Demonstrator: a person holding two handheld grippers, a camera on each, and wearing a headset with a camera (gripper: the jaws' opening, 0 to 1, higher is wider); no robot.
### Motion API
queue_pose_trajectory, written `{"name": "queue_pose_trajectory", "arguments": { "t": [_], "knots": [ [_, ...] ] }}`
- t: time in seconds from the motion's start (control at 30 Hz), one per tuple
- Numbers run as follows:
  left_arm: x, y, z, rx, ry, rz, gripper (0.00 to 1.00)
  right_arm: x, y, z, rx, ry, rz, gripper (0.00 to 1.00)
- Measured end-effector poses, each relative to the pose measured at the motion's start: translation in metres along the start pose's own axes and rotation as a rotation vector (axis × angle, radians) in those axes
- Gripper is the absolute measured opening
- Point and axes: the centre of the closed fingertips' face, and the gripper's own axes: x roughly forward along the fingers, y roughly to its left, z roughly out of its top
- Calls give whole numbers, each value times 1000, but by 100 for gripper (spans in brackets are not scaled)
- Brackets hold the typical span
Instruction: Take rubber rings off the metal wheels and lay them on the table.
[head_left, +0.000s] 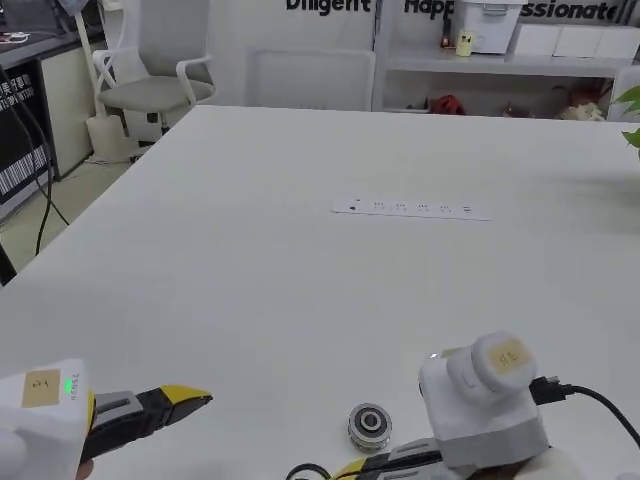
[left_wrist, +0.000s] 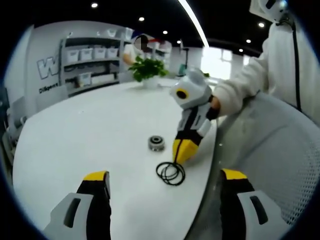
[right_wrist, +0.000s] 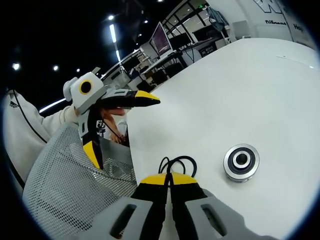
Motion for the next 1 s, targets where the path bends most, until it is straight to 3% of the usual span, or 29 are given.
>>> {"name": "queue_pose_trajectory", "arguments": {
  "t": [0.5, 0.63, 1.0],
  "knots": [
    [-1, 1, -2, -3, 2, 1, 92, -1, -1, 4, 20, -22, 7, 0],
    [0, 0, -3, -3, 4, -1, 92, -2, 7, 6, 40, -28, 46, 0],
    [-1, 1, -3, -1, 8, 2, 92, -2, 5, 6, 34, -32, 36, 0]
  ]
}}
